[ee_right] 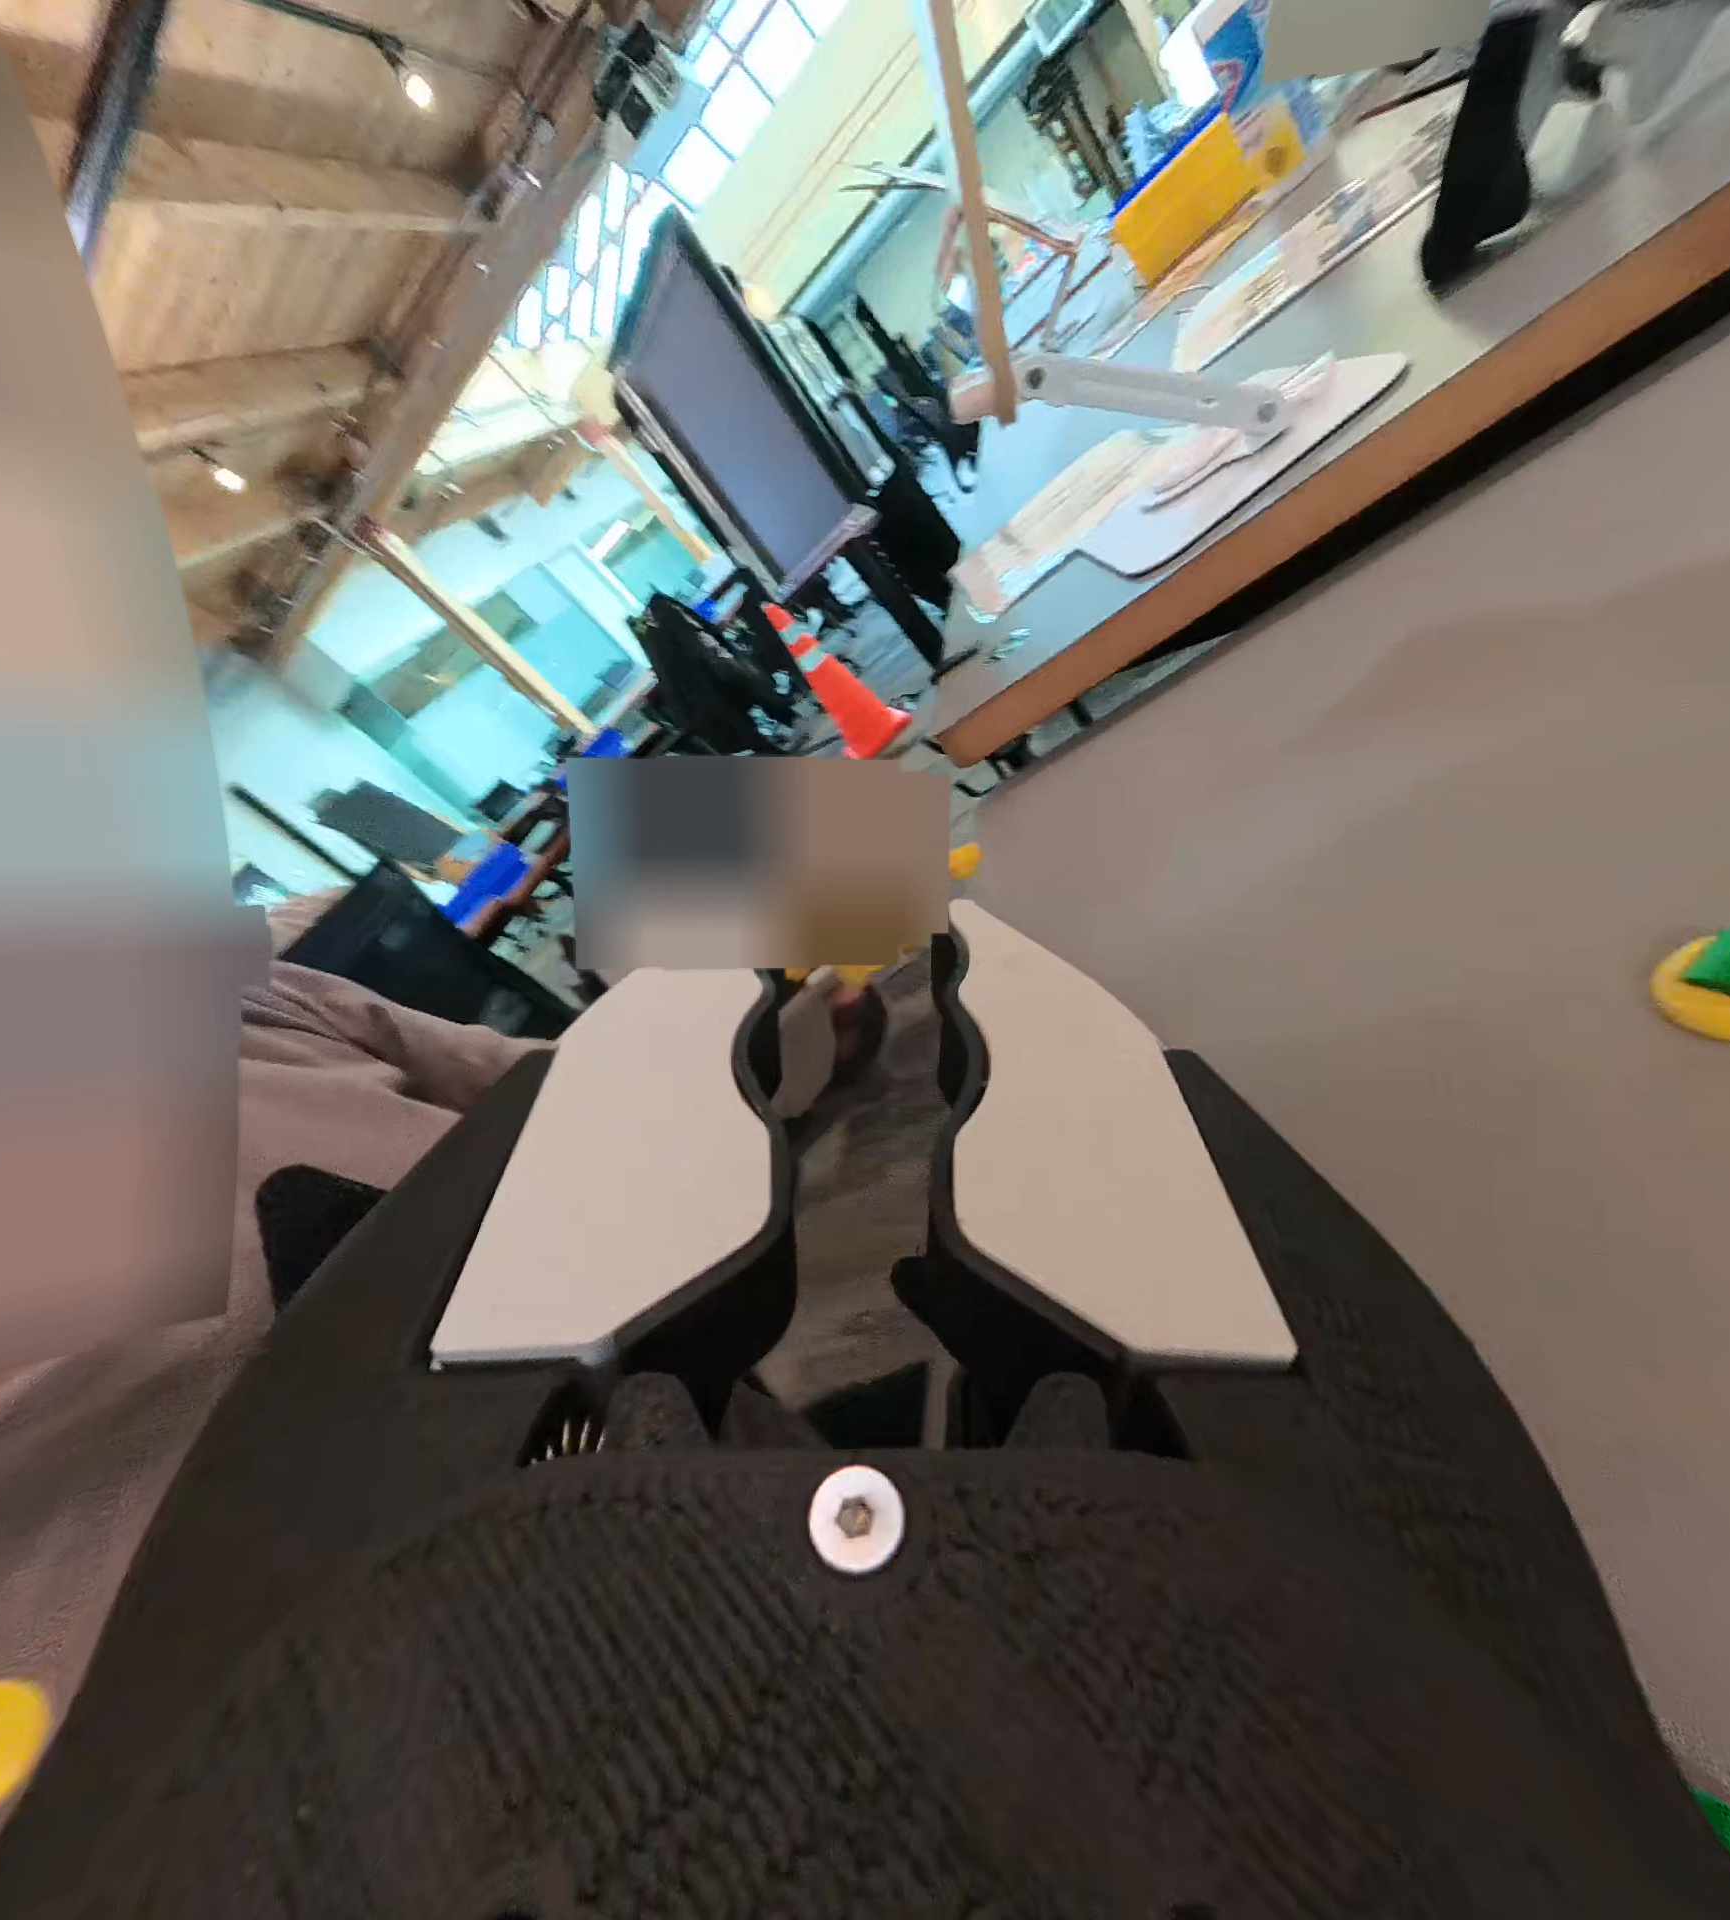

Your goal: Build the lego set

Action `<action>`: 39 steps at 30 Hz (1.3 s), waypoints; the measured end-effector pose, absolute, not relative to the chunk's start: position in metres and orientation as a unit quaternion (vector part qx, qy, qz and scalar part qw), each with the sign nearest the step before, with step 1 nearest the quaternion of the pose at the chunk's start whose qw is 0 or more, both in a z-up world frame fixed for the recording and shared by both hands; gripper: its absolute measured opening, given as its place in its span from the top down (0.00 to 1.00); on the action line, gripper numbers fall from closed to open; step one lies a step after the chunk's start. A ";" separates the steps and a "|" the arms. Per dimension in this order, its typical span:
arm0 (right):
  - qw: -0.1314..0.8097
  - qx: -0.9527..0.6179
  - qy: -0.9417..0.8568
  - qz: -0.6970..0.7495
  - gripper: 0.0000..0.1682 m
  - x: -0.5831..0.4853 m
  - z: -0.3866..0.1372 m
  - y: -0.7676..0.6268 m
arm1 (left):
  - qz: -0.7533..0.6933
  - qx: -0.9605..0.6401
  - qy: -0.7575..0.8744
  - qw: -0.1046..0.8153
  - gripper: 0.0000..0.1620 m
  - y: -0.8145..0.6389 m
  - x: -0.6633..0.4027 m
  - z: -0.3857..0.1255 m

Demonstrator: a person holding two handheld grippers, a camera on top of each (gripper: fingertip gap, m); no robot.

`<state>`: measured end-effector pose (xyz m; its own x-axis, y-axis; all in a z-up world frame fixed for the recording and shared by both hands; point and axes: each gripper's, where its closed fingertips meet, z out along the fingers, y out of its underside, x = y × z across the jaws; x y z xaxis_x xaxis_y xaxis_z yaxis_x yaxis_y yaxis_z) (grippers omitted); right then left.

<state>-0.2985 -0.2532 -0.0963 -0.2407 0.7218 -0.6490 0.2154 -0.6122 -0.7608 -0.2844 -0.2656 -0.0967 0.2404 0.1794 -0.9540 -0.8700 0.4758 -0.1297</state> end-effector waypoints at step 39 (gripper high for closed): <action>0.360 -0.539 -0.494 0.579 0.88 -0.296 -0.099 -0.260 | 0.117 -0.431 0.412 0.794 0.98 -0.270 -0.292 -0.081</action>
